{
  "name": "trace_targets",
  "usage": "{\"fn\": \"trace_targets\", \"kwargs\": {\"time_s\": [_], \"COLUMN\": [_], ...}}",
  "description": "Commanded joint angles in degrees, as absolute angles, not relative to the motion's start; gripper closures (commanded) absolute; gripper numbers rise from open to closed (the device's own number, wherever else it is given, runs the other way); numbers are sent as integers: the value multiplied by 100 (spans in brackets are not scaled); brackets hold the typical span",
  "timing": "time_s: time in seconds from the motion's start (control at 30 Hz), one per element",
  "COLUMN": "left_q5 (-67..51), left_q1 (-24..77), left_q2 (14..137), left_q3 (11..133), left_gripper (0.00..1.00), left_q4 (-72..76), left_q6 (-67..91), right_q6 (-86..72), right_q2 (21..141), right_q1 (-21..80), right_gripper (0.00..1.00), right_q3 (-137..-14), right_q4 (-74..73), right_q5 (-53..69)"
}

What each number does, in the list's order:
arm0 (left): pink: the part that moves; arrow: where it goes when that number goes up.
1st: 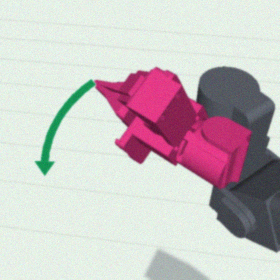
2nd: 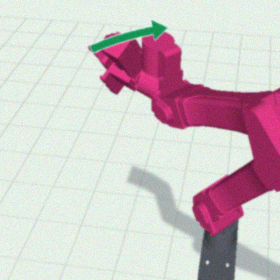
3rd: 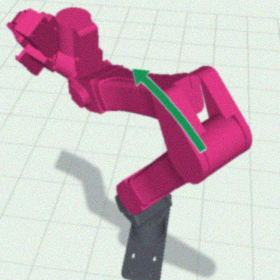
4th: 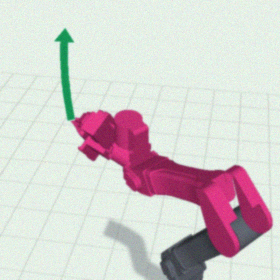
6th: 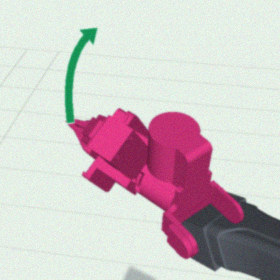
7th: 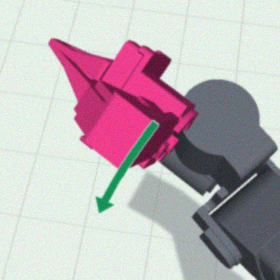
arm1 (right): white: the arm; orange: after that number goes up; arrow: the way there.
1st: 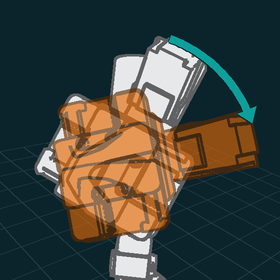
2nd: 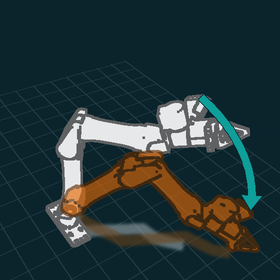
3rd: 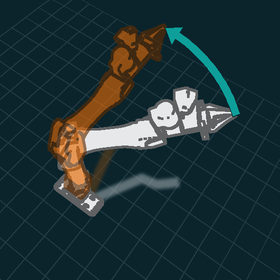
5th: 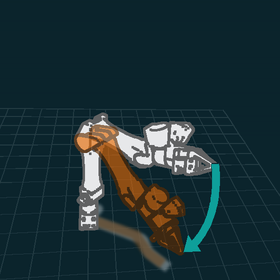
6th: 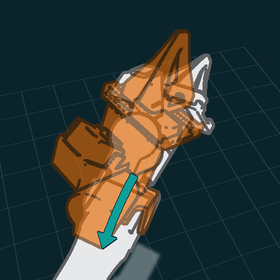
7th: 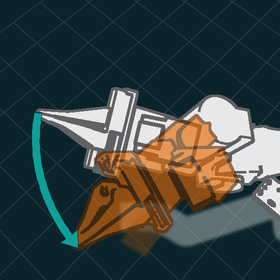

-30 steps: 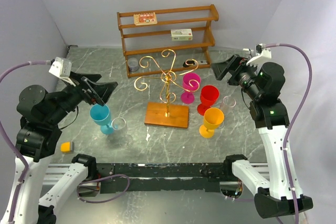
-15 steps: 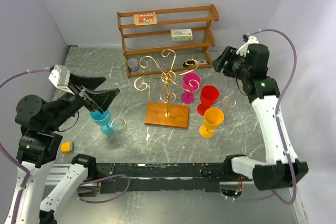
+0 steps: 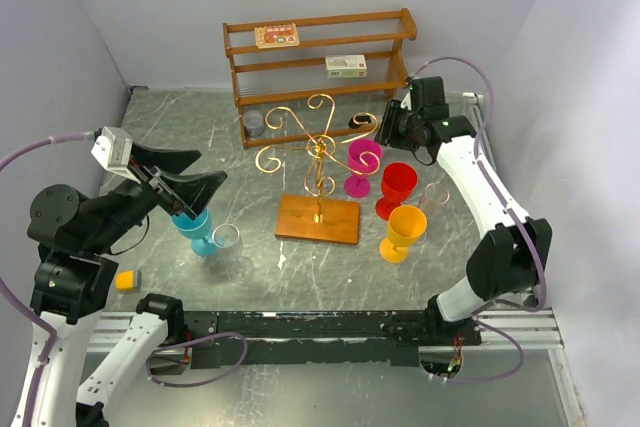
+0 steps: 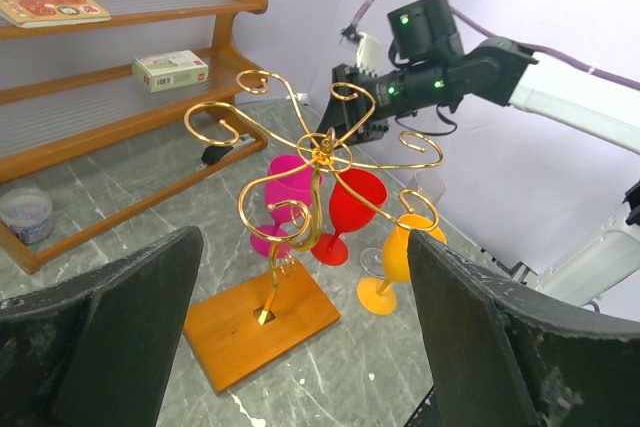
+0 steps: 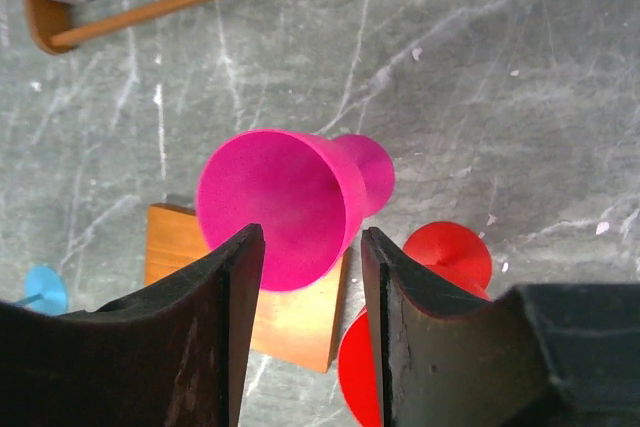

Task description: Place the wine glass upside down on the wine glass rack

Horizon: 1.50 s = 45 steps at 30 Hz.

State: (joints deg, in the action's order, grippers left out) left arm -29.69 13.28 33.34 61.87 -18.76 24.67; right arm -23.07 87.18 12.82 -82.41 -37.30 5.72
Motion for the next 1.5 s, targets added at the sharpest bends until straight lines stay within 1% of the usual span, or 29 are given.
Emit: {"fn": "trace_targets", "kwargs": {"time_s": [0.0,0.17,0.43,0.63,1.07,1.3,1.4,1.47], "left_q5": [-2833,-2819,-2621,-2536,-2509,-2392,-2384,-2727], "left_q1": [1274,1274,1274,1274,1273,1274,1270,1274], "left_q2": [3283,3248,3232,3243,3323,3238,3240,3285], "left_q3": [6474,6479,6557,6627,6714,6666,6638,6661], "left_gripper": [6,6,4,4,4,4,4,3], "left_q4": [-2027,-2009,-2203,-2285,-2305,-2346,-2304,-2245], "left_q6": [2319,2340,2358,2269,2232,2314,2347,2324], "right_q6": [-2212,-2086,-2039,-2004,-1868,-1909,-2082,-2229], "right_q2": [8977,9198,9366,9457,9480,9177,8676,8212], "right_q1": [1404,1406,1433,1513,1610,1650,1652,1652], "right_gripper": [58,61,66,74,100,100,100,100], "right_q3": [-8425,-8312,-8146,-8147,-8168,-8208,-8020,-7812], "right_q4": [-3809,-3699,-3486,-3554,-3560,-3589,-3333,-3038], "right_q5": [9,-332,157,-51,-389,-803,-1092,-1347]}}
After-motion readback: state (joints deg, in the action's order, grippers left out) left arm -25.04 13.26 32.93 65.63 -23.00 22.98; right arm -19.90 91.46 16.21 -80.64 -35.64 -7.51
